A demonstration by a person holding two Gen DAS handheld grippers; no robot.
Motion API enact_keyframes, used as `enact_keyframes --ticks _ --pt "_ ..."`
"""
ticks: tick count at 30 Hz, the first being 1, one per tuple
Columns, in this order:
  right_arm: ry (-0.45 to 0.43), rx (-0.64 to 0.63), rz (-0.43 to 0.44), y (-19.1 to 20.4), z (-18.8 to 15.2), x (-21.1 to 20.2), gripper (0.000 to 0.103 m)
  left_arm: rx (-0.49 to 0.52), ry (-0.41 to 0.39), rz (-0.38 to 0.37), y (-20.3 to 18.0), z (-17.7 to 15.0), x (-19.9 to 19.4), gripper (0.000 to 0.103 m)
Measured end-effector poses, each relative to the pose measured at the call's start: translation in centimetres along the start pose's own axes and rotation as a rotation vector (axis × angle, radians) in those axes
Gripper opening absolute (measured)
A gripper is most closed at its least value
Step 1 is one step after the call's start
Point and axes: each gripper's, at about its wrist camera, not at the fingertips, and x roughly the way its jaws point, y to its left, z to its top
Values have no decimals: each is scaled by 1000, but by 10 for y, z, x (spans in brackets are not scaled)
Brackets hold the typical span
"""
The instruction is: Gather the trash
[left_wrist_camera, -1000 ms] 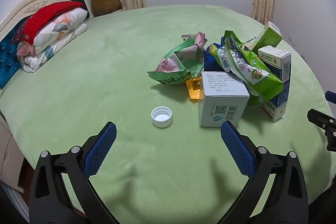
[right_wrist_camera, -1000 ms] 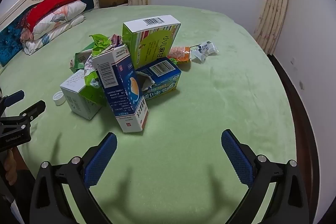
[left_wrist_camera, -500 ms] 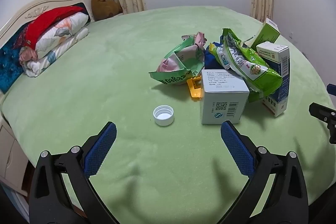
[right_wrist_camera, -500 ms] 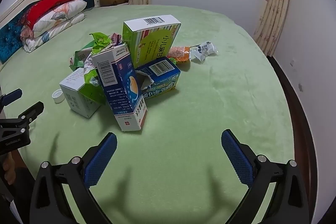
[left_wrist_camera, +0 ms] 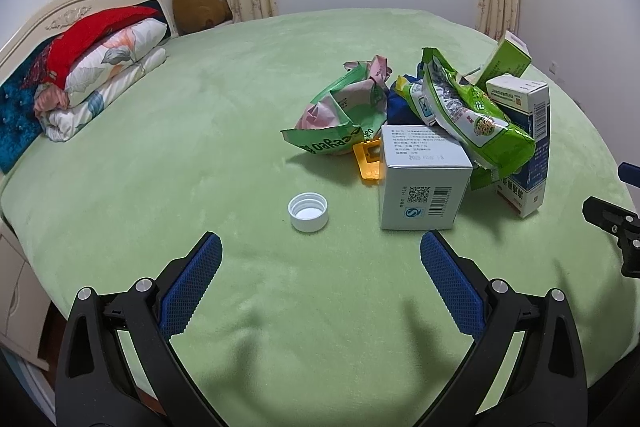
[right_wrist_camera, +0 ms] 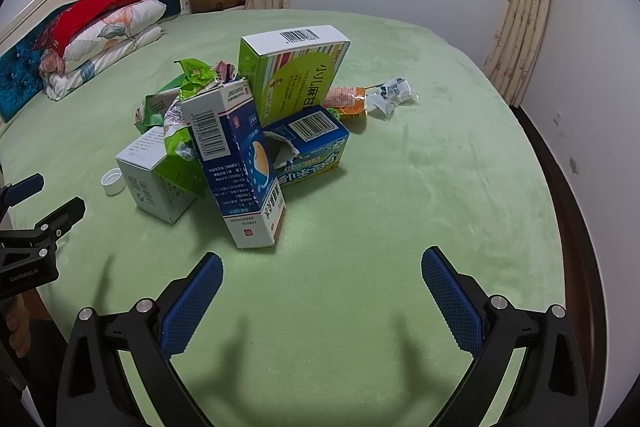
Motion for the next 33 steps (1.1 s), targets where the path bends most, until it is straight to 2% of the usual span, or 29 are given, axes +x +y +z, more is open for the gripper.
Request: enact_keyframes --ticks 10,33 --pt "1 26 11 -1 -2 4 98 -17 2 -17 0 -1 0 98" --pt "6 -18 15 7 2 4 98 -11 10 13 0 -3 -3 98"
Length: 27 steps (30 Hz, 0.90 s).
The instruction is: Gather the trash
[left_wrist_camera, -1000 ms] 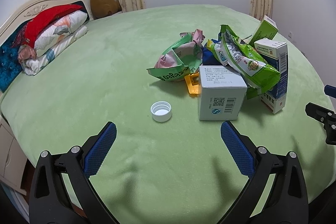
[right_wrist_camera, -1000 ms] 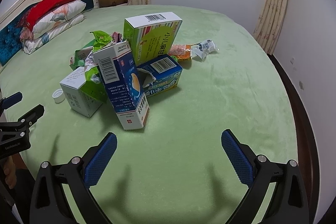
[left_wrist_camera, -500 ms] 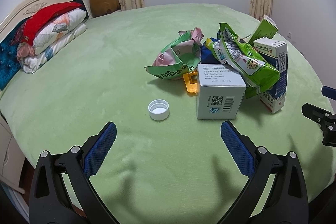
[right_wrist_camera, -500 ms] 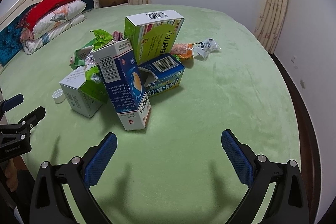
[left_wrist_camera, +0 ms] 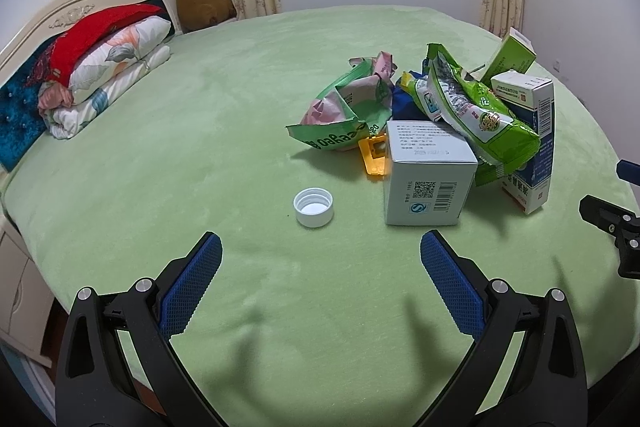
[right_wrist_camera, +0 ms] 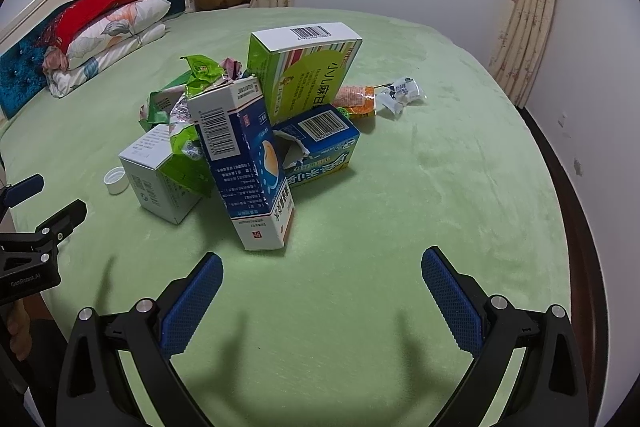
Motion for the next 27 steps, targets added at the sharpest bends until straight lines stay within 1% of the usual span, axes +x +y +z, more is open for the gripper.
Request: enact_keyframes --ticks 7,27 --pt "0 -7 2 3 0 1 98 -17 18 -6 5 -3 3 98" --pt "5 -11 11 7 1 4 98 -24 9 -5 6 1 1 98"
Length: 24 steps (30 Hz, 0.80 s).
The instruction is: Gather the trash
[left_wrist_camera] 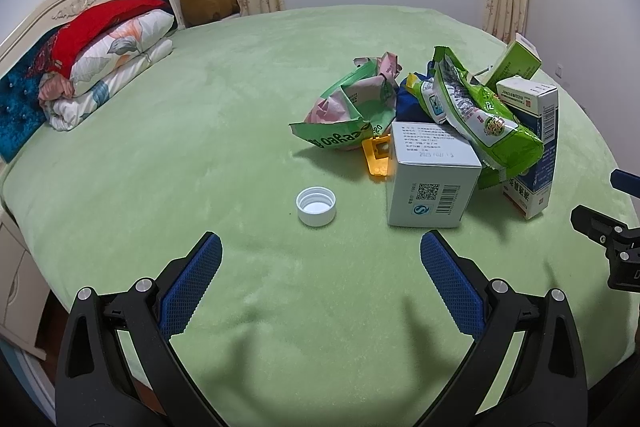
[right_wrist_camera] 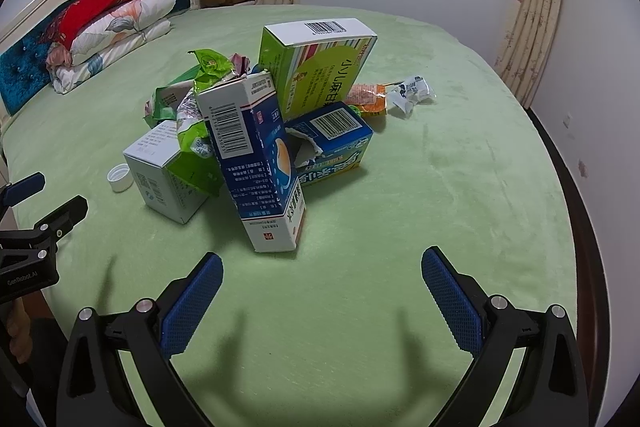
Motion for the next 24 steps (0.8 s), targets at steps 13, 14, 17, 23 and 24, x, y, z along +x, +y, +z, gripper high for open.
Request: enact_keyframes --ticks 13,14,17,23,24 --pt "10 4 4 1 0 4 98 9 0 -1 -3 2 1 98" --pt "11 3 4 2 0 4 98 10 0 -2 -3 2 2 98" --pt "13 2 5 4 1 7 98 9 0 -3 -3 2 2 98" --pt "26 -8 14 12 5 17 98 6 1 -12 -4 2 4 98" --pt "28 -9 17 14 6 20 98 7 1 -13 -3 3 5 98"
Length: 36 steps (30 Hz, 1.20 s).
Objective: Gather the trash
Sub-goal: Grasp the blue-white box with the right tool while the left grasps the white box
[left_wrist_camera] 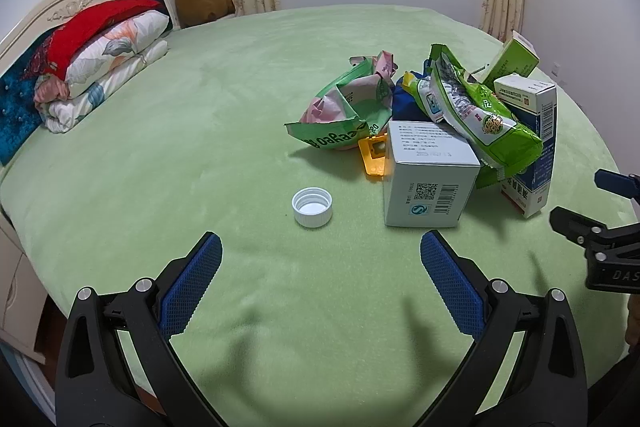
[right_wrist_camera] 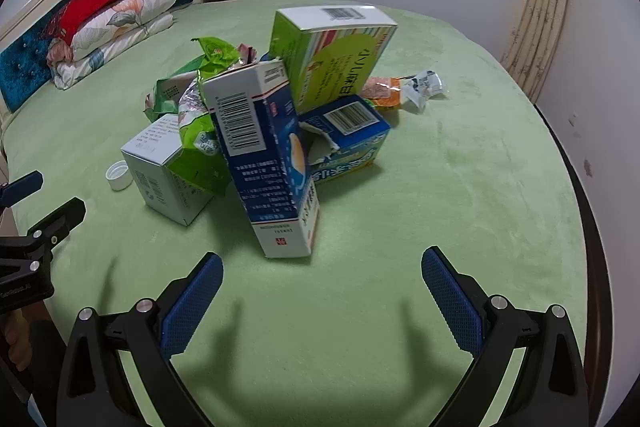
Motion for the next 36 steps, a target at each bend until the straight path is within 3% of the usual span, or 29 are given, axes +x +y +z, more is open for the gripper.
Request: enact_keyframes --ticks 5,7,12,13,14,26,36 --pt "13 -5 18 8 10 19 98 0 1 -11 2 0 4 98" --pt "17 -9 14 11 17 31 93 3 2 -15 3 -1 5 98" --pt "61 -8 1 13 27 61 58 7 5 -29 3 -3 10 98" --pt "74 -1 5 13 28 67 41 7 4 -33 3 -3 11 98" --pt "83 8 14 12 28 70 32 6 3 -39 3 -4 12 98" --pt "49 18 83 -3 12 36 31 67 -14 -137 -21 -15 13 98" --pt "-4 5 114 -15 20 -4 31 88 3 -174 -51 12 45 98"
